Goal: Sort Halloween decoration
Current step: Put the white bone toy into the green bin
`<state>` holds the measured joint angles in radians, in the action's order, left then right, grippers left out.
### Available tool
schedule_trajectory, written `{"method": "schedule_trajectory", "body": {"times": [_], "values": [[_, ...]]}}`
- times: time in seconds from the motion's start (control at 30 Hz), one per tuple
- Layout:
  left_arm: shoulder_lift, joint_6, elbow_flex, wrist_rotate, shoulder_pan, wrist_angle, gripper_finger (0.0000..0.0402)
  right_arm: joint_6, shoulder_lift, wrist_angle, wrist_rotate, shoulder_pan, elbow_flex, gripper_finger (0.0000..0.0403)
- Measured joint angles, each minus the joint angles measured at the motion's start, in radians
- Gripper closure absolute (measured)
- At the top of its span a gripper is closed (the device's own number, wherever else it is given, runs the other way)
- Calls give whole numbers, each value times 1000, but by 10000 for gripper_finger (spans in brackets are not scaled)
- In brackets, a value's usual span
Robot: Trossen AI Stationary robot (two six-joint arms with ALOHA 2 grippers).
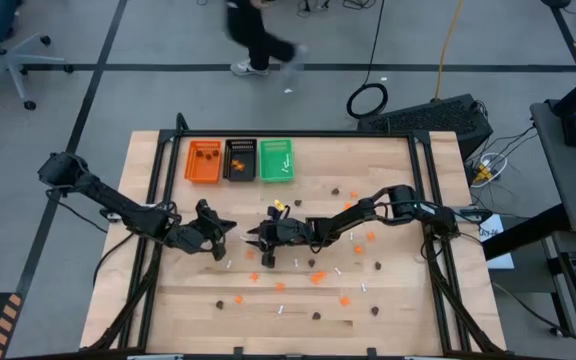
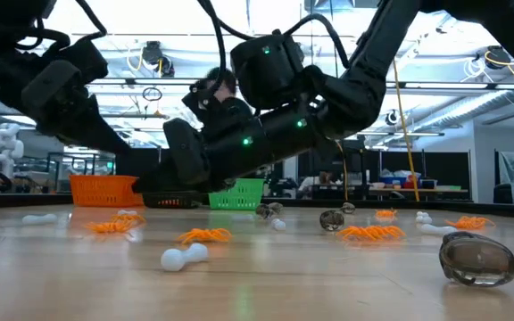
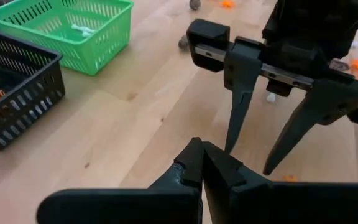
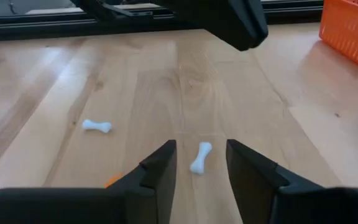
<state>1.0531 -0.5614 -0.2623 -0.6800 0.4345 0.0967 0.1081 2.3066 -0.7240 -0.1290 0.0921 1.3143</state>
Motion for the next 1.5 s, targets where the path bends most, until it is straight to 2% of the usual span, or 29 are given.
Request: {"method": "schedule_trajectory", "body": {"times": [0.33,0.47,0.7,0.87,1.1,1.5], "values": [[0,19,0,2,0,5,391,-23,52,60,-1,-1,99,273],[0,18,0,13,4,4,391,-26,78,94,-48,0,117,273],[0,19,0,17,20,8,391,-8,87,120,-4,-4,117,275],[0,18,0,17,21,8,391,-16,86,133,-5,-5,118,308],[0,18,0,17,20,23,391,-38,85,144,-25,-6,118,390],[0,18,0,17,20,25,391,-114,55,183,-24,1,116,401]]}}
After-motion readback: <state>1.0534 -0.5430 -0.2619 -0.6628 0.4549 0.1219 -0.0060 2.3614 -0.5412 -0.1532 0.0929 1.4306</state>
